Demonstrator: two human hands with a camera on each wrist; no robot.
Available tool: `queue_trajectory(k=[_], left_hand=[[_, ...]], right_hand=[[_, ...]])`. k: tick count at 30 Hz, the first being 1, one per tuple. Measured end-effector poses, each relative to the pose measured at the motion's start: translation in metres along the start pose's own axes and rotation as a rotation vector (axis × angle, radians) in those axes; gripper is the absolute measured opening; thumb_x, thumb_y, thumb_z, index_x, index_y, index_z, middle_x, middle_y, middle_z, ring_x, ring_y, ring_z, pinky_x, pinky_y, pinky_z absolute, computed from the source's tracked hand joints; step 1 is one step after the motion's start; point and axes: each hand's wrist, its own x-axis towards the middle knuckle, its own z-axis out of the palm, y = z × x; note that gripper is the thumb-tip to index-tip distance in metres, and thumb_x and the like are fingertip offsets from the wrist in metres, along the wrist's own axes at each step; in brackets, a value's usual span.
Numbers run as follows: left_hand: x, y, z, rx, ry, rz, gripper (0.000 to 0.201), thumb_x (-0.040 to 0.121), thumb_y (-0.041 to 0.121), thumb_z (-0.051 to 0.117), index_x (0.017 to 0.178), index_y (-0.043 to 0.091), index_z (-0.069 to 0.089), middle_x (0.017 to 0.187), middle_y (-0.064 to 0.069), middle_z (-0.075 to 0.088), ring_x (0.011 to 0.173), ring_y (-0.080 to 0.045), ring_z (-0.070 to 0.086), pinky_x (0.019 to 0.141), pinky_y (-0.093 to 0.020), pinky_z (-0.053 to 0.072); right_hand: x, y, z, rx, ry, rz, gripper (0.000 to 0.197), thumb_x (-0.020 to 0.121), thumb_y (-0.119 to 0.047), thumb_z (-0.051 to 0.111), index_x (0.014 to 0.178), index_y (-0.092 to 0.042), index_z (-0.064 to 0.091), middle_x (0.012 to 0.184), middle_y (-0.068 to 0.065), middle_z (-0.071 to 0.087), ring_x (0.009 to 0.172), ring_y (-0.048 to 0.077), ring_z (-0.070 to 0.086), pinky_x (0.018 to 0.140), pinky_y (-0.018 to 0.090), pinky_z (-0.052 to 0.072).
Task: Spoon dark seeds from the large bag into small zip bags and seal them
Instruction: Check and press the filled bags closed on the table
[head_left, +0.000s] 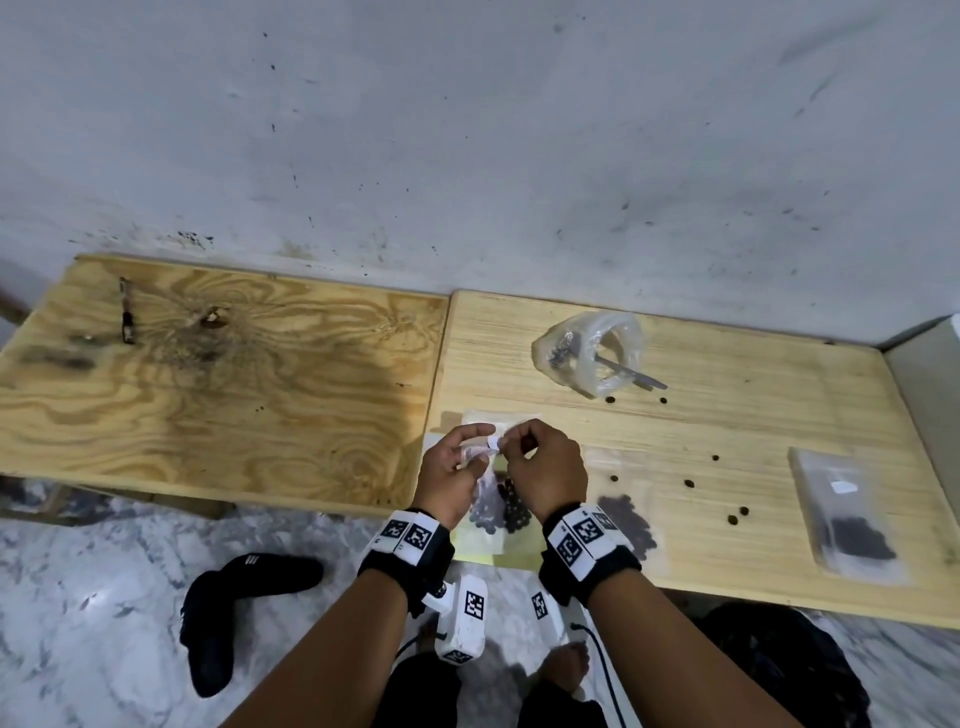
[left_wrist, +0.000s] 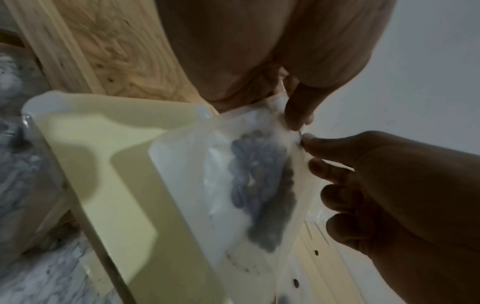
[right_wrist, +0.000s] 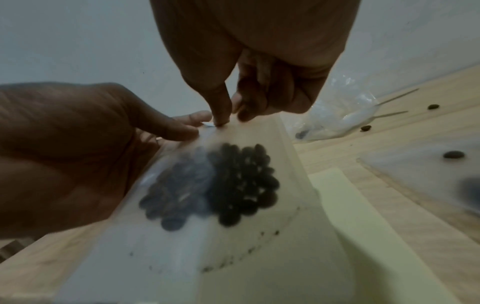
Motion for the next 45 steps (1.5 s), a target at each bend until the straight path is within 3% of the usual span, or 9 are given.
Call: queue_trajectory(k=[4,7,12,17,22,26,33,38,45], left_hand=[[-0.003,0.003,0.008,0.008,0.061,0.007,0.027,0.087,-0.001,0.063,0.102,0.019,0.071,0.090,-0.006,0.070,0.050,-0.006,0.046,0.051,-0.023,0.040],[-0.003,0.001,0.013,0.045,0.102,0.040,0.014,0.087,0.010,0.068,0.093,0.022,0.073,0.085,0.002,0.071,0.052,-0.002,0.048,0.053,-0.021,0.039],[-0.001,-0.003,0.025,0.120,0.075,0.058,0.019,0.088,0.011,0.067,0.092,0.028,0.072,0.097,0.005,0.074,0.086,-0.040,0.060,0.076,-0.032,0.045],[-0.005,0.003,0.033,0.138,-0.018,0.066,0.026,0.086,0.000,0.067,0.097,0.022,0.070,0.107,0.012,0.068,0.111,-0.005,0.058,0.081,-0.012,0.047],[-0.003,0.004,0.049,0.169,-0.013,0.093,0.029,0.084,0.001,0.068,0.092,0.029,0.071,0.104,0.010,0.071,0.107,-0.008,0.063,0.090,-0.028,0.049],[0.000,0.003,0.070,0.199,0.023,0.102,0.022,0.087,0.014,0.067,0.085,0.035,0.071,0.097,0.006,0.074,0.076,-0.017,0.064,0.079,-0.036,0.052],[0.000,0.006,0.116,0.220,-0.060,0.139,0.029,0.081,-0.001,0.070,0.091,0.026,0.073,0.102,0.009,0.073,0.102,-0.011,0.065,0.082,-0.019,0.049],[0.003,0.009,0.177,0.009,-0.111,-0.048,0.035,0.068,-0.001,0.074,0.097,0.018,0.073,0.100,-0.003,0.069,0.091,-0.016,0.061,0.077,-0.029,0.050],[-0.004,-0.002,0.292,0.002,-0.236,-0.191,0.040,0.078,-0.003,0.067,0.110,0.021,0.070,0.112,0.001,0.067,0.102,-0.016,0.062,0.083,-0.029,0.048]], right_hand=[[-0.004,0.007,-0.008,0.029,0.084,0.070,0.040,0.077,-0.044,0.077,0.101,-0.027,0.051,0.104,-0.009,0.050,0.085,0.011,0.054,0.071,0.030,0.042],[-0.004,0.011,-0.019,0.143,-0.004,0.175,0.049,0.074,-0.045,0.081,0.103,-0.023,0.047,0.097,-0.004,0.057,0.085,0.016,0.058,0.073,0.034,0.047],[-0.001,0.023,-0.030,0.257,-0.029,0.182,0.047,0.072,-0.037,0.084,0.099,-0.023,0.048,0.082,-0.001,0.059,0.073,0.016,0.059,0.064,0.029,0.043],[-0.002,0.033,-0.041,0.256,-0.009,0.136,0.051,0.068,-0.032,0.087,0.099,-0.024,0.048,0.085,-0.002,0.058,0.070,0.014,0.058,0.063,0.029,0.043],[-0.001,0.041,-0.053,0.311,0.055,0.137,0.044,0.070,-0.031,0.086,0.095,-0.023,0.051,0.082,-0.003,0.059,0.068,0.011,0.055,0.063,0.026,0.043],[0.002,0.050,-0.069,0.298,0.079,0.121,0.043,0.071,-0.030,0.085,0.096,-0.022,0.052,0.080,-0.006,0.056,0.067,0.007,0.052,0.064,0.027,0.042],[0.012,0.082,-0.107,0.314,0.094,0.124,0.046,0.067,-0.029,0.087,0.097,-0.024,0.053,0.084,-0.009,0.057,0.070,0.010,0.055,0.068,0.031,0.046],[0.012,0.135,-0.150,0.406,0.171,0.092,0.034,0.071,-0.033,0.084,0.088,-0.026,0.055,0.093,-0.009,0.061,0.082,0.012,0.059,0.069,0.025,0.045],[-0.014,0.235,-0.230,0.413,0.072,0.252,0.019,0.072,0.000,0.080,0.081,-0.009,0.065,0.082,-0.005,0.069,0.080,0.012,0.062,0.065,0.015,0.047]])
